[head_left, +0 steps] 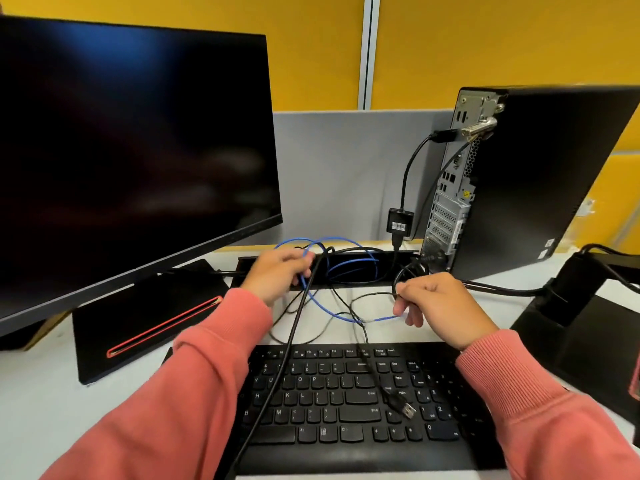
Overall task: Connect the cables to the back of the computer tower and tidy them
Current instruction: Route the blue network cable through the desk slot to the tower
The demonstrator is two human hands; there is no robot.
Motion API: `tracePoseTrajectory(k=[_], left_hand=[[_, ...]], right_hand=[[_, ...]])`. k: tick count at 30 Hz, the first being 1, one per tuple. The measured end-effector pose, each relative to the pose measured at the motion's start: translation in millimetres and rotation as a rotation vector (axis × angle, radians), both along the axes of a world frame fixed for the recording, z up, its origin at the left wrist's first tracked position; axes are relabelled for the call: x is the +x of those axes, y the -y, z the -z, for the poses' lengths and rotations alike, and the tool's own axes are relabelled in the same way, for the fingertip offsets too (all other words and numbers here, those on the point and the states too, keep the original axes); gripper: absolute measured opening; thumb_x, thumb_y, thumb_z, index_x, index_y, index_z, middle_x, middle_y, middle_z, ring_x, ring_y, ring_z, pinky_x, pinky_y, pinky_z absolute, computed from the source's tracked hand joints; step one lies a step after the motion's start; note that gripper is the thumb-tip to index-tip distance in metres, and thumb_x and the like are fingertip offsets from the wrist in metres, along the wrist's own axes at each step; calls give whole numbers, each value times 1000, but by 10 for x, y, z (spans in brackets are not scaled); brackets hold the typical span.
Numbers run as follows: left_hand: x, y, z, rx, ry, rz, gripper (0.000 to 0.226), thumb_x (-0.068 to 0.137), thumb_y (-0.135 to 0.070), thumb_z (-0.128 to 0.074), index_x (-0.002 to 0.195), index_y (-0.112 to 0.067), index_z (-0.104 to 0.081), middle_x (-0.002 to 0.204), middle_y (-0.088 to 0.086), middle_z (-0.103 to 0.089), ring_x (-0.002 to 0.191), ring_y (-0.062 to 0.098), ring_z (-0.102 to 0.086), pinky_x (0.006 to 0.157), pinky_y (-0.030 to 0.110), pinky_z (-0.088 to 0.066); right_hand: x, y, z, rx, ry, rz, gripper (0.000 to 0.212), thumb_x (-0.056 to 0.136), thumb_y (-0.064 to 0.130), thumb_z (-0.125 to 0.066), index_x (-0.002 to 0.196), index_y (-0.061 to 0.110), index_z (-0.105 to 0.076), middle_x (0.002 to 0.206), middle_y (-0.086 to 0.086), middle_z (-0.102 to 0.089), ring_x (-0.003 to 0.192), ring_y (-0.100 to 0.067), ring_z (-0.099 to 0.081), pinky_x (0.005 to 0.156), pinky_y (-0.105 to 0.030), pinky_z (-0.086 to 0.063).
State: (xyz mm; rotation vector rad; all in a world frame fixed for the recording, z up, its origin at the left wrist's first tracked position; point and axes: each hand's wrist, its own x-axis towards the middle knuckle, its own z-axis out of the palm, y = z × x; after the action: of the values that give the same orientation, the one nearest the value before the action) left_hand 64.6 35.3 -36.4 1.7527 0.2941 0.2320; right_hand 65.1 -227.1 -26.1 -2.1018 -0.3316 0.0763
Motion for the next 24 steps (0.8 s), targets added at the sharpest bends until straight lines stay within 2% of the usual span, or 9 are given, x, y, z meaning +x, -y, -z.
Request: tracePoseTrajectory(k=[4,7,9,11,13,16,19,22,24], left_hand=[[29,-98,-489,80,233,-104,18,99,-12,-60,101,-13,-78,65,-2,-47,55,7,-40,59,23,-32],[-41,-70,-849,156,360,-44,22,102,-10,-55,102,-13,-77,60,-2,-38,55,12,-32,55,28,-26],[-116,-26,-1051,206,423,-11,23,104,-12,-53,101,-14,-76,58,-4,-37,52,12,-31,50,25,-25],[-191,23,-1208,302,474,-6,23,105,-18,-54,103,-16,-77,55,-11,-40,50,9,-33,47,22,-26],[-265,85,-1325,455,534,5,22,104,-23,-56,103,-19,-78,57,-16,-47,53,2,-40,51,18,-32],[-341,206,-1419,658,590,46,18,102,-24,-60,101,-21,-78,74,-10,-61,65,0,-48,61,15,-37],[-376,298,-1443,759,605,24,18,102,-23,-61,100,-20,-78,78,-8,-65,68,-1,-52,60,7,-36],[-344,311,-1491,793,612,-37,19,102,-23,-61,103,-17,-79,83,-4,-68,72,3,-56,62,10,-39],[-301,286,-1520,840,599,-54,20,102,-24,-60,105,-18,-79,85,-6,-69,77,5,-58,70,17,-44]], right_hand=[[-18,13,-34,-49,27,10,33,95,25,-61,65,16,-73,57,-8,-66,60,-18,-65,70,-30,-47],[-16,-10,-39,-60,75,22,23,92,22,-65,70,21,-73,67,-8,-71,67,-22,-67,71,-31,-52],[-22,-44,-78,-43,129,44,12,90,17,-68,83,26,-71,72,-5,-70,66,-16,-64,69,-28,-51],[-15,-81,-156,44,165,60,18,92,13,-67,101,29,-67,75,-2,-67,61,-9,-62,64,-23,-50],[-2,-124,-277,161,189,90,28,94,13,-63,117,30,-61,82,-2,-68,70,-12,-69,68,-23,-54],[41,-170,-450,277,180,108,38,97,13,-59,128,35,-55,89,-2,-70,77,-13,-73,70,-24,-49],[145,-232,-511,273,165,85,27,96,7,-59,116,25,-61,88,-7,-72,74,-11,-73,66,-21,-46],[295,-339,-385,153,67,70,17,94,4,-60,94,19,-68,92,-13,-74,79,-21,-74,61,-22,-49],[414,-406,-202,87,-29,84,18,93,2,-62,92,20,-67,94,-12,-73,82,-24,-72,70,-31,-58]])
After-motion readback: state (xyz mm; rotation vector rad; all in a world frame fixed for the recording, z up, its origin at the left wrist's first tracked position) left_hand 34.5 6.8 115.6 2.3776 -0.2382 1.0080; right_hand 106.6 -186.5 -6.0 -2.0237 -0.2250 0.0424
